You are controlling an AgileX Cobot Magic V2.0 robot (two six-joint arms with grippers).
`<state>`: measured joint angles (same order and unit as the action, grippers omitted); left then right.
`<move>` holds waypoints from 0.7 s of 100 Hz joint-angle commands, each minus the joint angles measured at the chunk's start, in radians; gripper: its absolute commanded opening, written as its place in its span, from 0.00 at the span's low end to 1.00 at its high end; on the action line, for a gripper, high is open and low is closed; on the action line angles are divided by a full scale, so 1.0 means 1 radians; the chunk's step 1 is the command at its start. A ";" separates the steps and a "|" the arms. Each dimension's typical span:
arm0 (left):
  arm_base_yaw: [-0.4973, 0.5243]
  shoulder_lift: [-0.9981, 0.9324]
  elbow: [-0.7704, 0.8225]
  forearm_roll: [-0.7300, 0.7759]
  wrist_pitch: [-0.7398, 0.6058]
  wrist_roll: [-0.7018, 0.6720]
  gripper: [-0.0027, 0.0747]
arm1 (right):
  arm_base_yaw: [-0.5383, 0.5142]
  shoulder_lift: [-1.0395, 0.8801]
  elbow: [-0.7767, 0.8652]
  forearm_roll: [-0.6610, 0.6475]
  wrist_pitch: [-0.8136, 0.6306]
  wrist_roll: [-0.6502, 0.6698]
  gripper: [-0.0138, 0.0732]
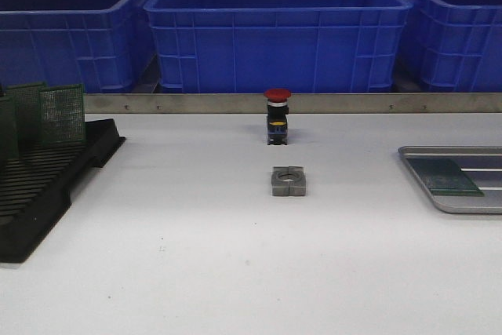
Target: Place circuit board on tray
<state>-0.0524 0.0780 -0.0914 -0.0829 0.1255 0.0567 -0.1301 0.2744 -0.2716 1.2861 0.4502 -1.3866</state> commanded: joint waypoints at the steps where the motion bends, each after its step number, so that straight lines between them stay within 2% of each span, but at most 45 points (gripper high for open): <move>1: 0.020 -0.039 0.053 0.063 -0.125 -0.112 0.01 | 0.001 0.007 -0.025 0.037 -0.010 -0.010 0.03; 9: 0.021 -0.096 0.150 0.070 -0.207 -0.128 0.01 | 0.001 0.007 -0.025 0.037 -0.010 -0.010 0.03; 13: 0.021 -0.122 0.136 0.083 -0.076 -0.125 0.01 | 0.001 0.007 -0.025 0.037 -0.011 -0.010 0.03; 21: 0.021 -0.115 0.141 0.083 -0.048 -0.125 0.01 | 0.001 0.008 -0.025 0.037 -0.005 -0.010 0.03; 70: 0.019 -0.115 0.139 0.083 -0.060 -0.123 0.01 | 0.001 0.008 -0.025 0.037 0.018 -0.010 0.03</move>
<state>-0.0341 -0.0045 0.0013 0.0000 0.1503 -0.0562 -0.1301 0.2744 -0.2716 1.2861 0.4771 -1.3866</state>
